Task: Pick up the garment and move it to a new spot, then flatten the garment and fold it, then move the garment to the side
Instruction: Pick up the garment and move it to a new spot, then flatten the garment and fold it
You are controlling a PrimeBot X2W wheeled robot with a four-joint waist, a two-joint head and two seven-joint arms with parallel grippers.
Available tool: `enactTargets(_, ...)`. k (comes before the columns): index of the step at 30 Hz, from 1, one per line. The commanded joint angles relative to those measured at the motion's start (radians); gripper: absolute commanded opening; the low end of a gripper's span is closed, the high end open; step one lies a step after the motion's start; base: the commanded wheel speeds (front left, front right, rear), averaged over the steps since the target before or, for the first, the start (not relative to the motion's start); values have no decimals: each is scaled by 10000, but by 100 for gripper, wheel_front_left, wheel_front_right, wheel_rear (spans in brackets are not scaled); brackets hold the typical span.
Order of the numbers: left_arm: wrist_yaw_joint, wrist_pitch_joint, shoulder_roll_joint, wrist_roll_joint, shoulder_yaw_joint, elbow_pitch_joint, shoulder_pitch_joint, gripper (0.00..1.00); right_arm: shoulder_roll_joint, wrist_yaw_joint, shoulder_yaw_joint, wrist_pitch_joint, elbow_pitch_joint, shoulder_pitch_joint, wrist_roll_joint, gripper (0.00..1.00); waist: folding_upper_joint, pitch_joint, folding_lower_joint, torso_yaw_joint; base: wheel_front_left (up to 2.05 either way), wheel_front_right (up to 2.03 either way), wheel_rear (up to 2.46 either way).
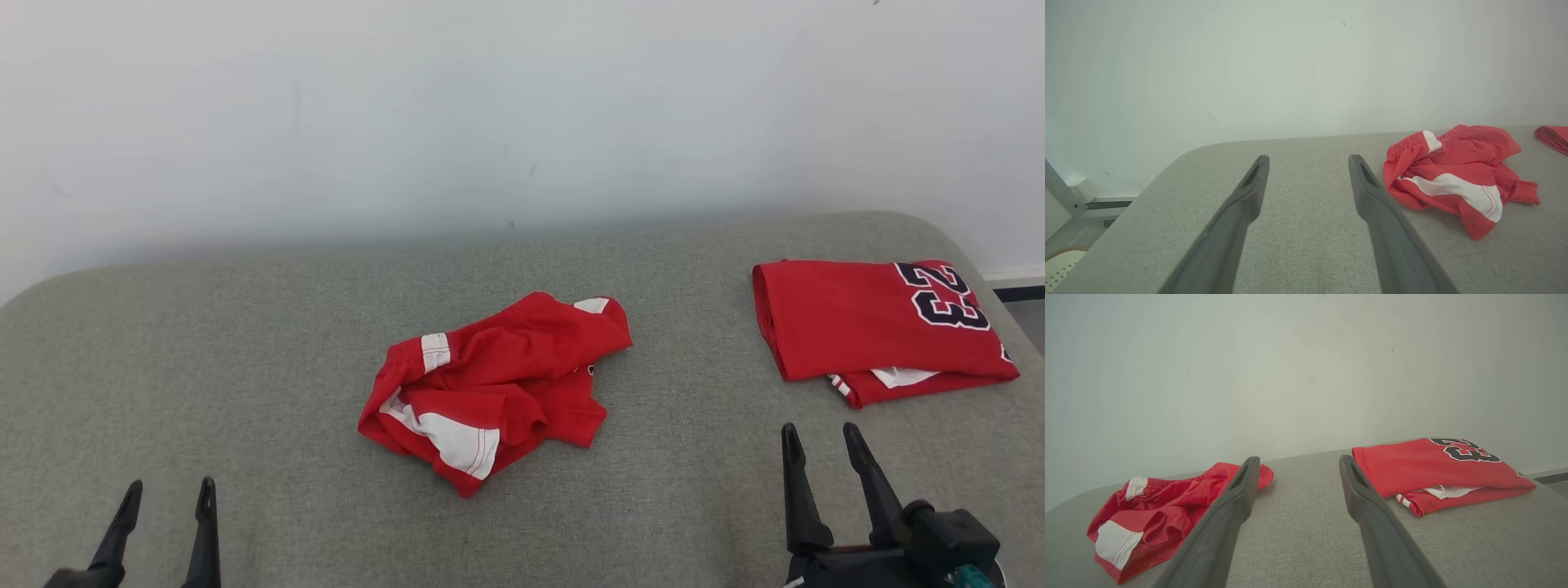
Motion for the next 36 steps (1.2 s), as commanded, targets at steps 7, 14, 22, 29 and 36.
enactTargets(7, -198, -33, -578, 760, 743, -212, 740, 100, -3, -26, 53, -14, 109, 206, -30, 100, 0, -8, 0, 131, 0, 0, 0)
enactTargets(14, -353, -33, -777, 1173, 1116, -150, 860, 100, -4, -26, 171, -14, 186, 133, -85, 100, 0, -29, 0, 225, 0, 0, 0)
enactTargets(22, -485, -34, -977, 1372, 1366, -86, 965, 100, -4, -26, 225, -14, 243, 128, -34, 100, 0, -24, 0, 244, 0, 0, 0)
enactTargets(29, -604, -34, -1168, 1517, 1550, -5, 1065, 100, -3, -26, 229, -14, 318, 104, -49, 100, 0, -16, 0, 278, 0, 0, 0)
enactTargets(36, -677, -34, -1312, 1780, 1651, 147, 1036, 100, -3, -26, 238, -14, 364, 71, -103, 100, 0, -17, 0, 300, 0, 0, 0)
